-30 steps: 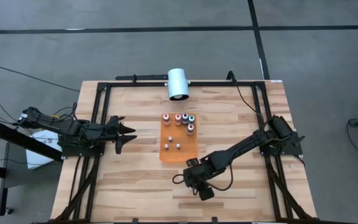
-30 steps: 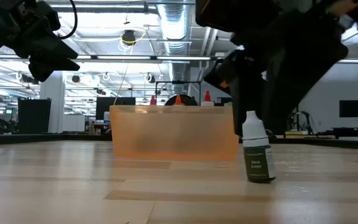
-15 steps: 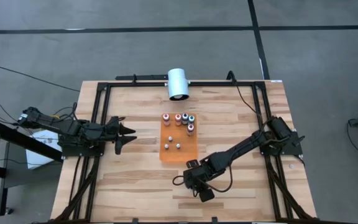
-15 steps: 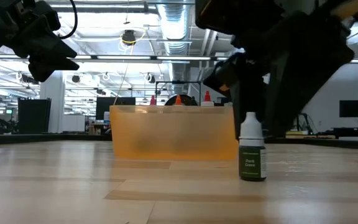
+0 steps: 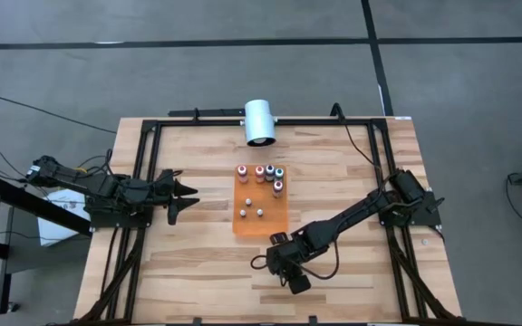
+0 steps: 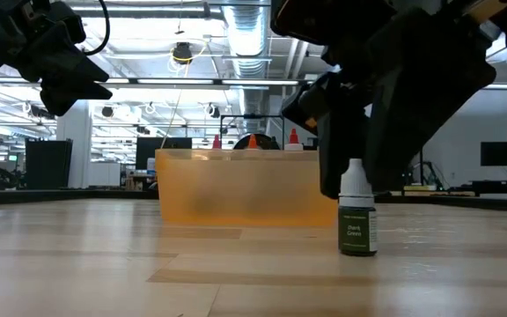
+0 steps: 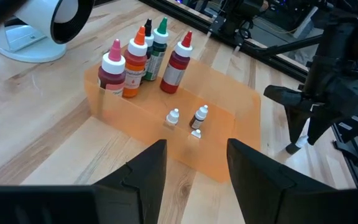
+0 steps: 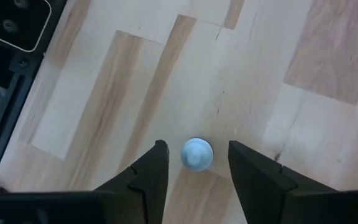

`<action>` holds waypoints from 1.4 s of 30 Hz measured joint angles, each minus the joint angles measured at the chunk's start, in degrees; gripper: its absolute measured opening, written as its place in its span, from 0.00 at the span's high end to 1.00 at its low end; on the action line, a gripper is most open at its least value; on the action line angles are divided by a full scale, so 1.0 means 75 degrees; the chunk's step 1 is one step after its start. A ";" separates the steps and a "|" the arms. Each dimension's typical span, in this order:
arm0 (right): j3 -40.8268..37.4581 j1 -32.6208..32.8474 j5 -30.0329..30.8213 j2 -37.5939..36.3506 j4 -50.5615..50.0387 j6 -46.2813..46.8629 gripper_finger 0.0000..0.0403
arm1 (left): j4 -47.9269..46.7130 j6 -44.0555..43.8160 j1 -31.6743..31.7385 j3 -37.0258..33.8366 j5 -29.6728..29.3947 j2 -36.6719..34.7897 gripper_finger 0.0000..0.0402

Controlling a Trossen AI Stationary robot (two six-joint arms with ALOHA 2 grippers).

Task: Pick & Place food coloring
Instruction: Put the small dark green food coloring bottle into the bin

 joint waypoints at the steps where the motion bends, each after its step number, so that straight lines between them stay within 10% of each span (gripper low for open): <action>1: 0.0000 0.0001 0.0002 0.0000 -0.0008 0.0003 0.62 | 0.0000 0.0000 0.0000 0.0000 0.0000 0.0000 0.60; 42: 0.0003 -0.0063 0.0165 -0.0012 -0.0077 0.0140 0.87 | -0.0009 -0.0011 0.0000 -0.0003 -0.0003 0.0001 0.60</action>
